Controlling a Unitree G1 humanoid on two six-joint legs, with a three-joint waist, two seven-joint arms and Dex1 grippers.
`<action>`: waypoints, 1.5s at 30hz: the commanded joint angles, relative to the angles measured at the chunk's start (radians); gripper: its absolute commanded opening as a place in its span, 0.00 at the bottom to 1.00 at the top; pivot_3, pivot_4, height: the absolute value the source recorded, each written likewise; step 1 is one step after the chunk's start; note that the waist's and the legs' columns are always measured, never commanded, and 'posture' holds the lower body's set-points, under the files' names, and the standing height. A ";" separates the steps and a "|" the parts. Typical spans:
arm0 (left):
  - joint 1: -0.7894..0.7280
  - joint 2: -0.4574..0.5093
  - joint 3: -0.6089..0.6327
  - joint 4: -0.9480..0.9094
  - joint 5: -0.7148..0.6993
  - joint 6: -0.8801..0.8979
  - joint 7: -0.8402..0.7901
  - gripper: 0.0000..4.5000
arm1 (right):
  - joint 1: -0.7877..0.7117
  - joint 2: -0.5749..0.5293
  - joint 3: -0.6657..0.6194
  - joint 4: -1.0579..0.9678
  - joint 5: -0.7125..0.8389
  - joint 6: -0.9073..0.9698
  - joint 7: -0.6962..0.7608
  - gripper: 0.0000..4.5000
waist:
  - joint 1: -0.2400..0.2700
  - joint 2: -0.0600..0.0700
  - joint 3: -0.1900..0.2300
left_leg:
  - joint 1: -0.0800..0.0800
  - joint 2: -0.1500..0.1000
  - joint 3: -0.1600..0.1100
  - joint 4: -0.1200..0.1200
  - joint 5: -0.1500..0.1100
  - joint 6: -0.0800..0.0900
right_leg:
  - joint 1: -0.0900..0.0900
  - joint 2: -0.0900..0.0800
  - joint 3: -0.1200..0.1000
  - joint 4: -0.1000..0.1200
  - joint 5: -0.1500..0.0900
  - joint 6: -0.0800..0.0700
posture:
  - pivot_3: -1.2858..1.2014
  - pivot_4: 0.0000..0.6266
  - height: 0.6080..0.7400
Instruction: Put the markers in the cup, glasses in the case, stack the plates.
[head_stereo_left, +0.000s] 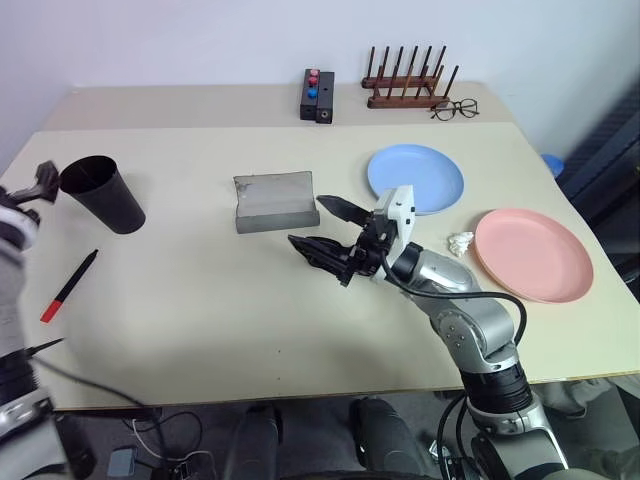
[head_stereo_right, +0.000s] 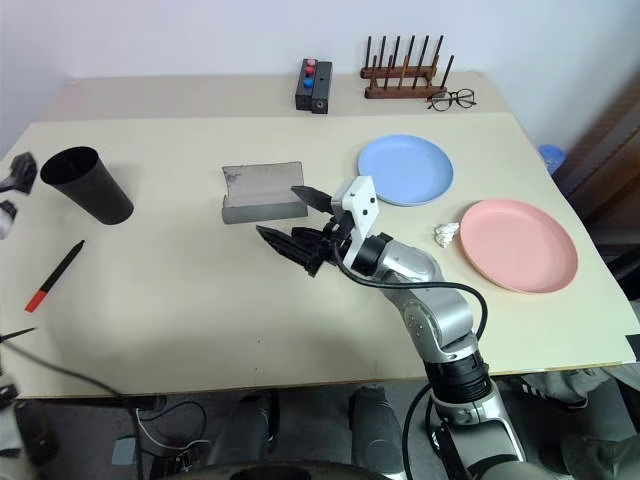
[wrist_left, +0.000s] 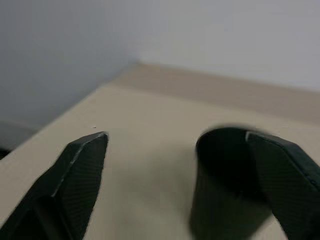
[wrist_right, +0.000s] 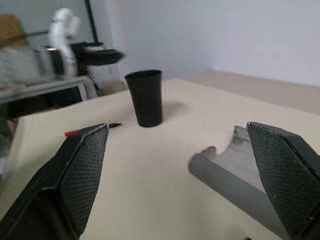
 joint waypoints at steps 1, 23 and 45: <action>0.072 0.086 0.048 -0.059 -0.043 0.169 -0.060 1.00 | -0.011 -0.006 -0.012 -0.005 0.009 -0.019 0.024 1.00 | 0.000 0.000 0.000 | 0.000 0.000 0.000 0.001 0.000 0.000 | 0.000 0.000 0.000 -0.001 0.000 -0.001 | 0.52 0.24 1.00; -0.164 0.255 -0.514 0.507 0.272 0.222 -0.429 1.00 | 0.049 0.015 0.014 -0.048 -0.006 -0.016 -0.005 1.00 | -0.001 0.000 0.000 | -0.006 0.000 0.002 -0.005 0.000 0.000 | -0.010 0.000 0.001 0.000 0.001 0.002 | 0.52 0.24 1.00; 0.061 0.083 -0.085 -0.050 0.031 0.200 -0.524 0.01 | 0.021 -0.059 0.057 -0.044 0.007 -0.077 0.179 1.00 | 0.004 0.000 0.000 | -0.004 0.000 0.002 -0.002 0.000 0.000 | -0.010 0.000 0.002 0.005 -0.001 -0.001 | 0.52 0.24 1.00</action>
